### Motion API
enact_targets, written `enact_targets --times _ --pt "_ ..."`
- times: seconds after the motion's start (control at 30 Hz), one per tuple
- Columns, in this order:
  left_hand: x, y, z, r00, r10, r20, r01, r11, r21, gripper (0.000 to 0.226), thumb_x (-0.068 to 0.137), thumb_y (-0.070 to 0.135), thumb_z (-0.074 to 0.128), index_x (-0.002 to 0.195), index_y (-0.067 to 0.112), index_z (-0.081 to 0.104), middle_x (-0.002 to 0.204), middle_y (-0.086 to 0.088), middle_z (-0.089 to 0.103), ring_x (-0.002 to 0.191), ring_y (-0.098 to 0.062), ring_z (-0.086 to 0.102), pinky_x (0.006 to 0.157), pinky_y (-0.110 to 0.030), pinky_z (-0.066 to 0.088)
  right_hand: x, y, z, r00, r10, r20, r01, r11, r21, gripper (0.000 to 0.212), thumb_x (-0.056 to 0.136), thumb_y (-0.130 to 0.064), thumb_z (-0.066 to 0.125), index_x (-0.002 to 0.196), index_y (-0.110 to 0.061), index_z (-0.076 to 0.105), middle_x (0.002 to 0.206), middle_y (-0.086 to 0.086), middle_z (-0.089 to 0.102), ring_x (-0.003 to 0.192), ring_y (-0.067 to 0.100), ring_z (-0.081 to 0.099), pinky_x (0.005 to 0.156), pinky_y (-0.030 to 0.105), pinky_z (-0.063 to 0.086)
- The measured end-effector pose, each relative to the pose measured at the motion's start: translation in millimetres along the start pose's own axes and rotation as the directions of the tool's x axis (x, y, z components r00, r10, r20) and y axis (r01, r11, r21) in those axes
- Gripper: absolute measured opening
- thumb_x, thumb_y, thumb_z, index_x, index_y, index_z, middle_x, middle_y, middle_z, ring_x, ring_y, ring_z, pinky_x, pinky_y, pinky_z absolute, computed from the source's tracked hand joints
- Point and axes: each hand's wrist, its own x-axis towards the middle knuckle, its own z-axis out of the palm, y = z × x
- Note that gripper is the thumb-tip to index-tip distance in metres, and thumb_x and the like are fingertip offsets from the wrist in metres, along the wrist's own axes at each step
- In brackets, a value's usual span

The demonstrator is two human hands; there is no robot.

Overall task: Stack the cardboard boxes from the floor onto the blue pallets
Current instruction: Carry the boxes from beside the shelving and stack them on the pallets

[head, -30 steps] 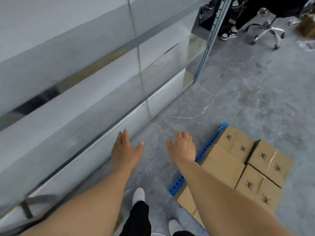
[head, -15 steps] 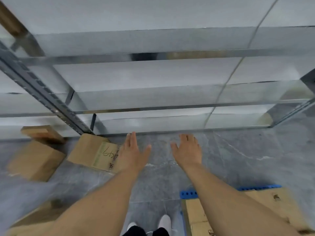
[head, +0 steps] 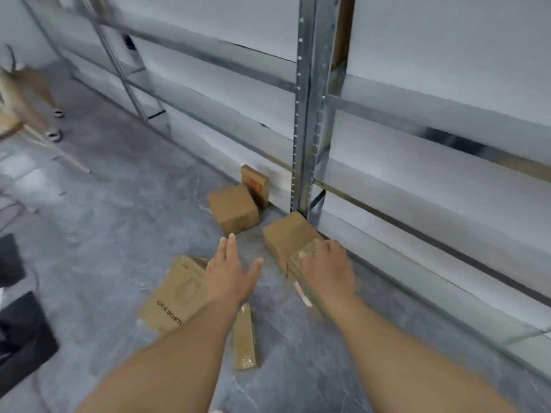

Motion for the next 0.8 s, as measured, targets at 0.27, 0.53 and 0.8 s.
enact_targets --times 0.27,0.53,0.8 --pt "-8 -104 -67 0.967 -0.237 -0.092 0.230 0.970 -0.083 0.083 0.088 0.048 0.053 0.150 0.015 0.008 0.158 -0.006 0.009 0.144 -0.024 0.012 0.117 -0.037 0.015 -10 -112 36 0.978 -0.202 0.042 0.204 0.978 -0.048 0.049 0.092 -0.047 0.043 0.128 -0.014 0.045 0.131 0.008 0.044 0.120 0.026 0.041 0.096 0.039 0.038" --pt "-15 -202 -89 0.928 -0.363 -0.082 0.354 0.929 -0.103 0.083 0.087 0.049 0.054 0.149 0.016 0.011 0.157 -0.006 0.014 0.143 -0.025 0.016 0.115 -0.043 0.019 -35 -172 104 0.971 -0.200 0.131 0.208 0.977 -0.051 0.051 0.092 -0.045 0.045 0.130 -0.011 0.045 0.129 0.010 0.045 0.118 0.027 0.043 0.095 0.037 0.037" --pt "-2 -249 -82 0.889 -0.456 -0.035 0.450 0.886 -0.111 0.085 0.086 0.049 0.055 0.150 0.017 0.009 0.157 -0.005 0.016 0.143 -0.024 0.016 0.116 -0.042 0.019 -20 -202 148 0.958 -0.175 0.226 0.191 0.980 -0.050 0.047 0.093 -0.043 0.045 0.128 -0.011 0.046 0.127 0.009 0.045 0.116 0.027 0.044 0.093 0.039 0.038"
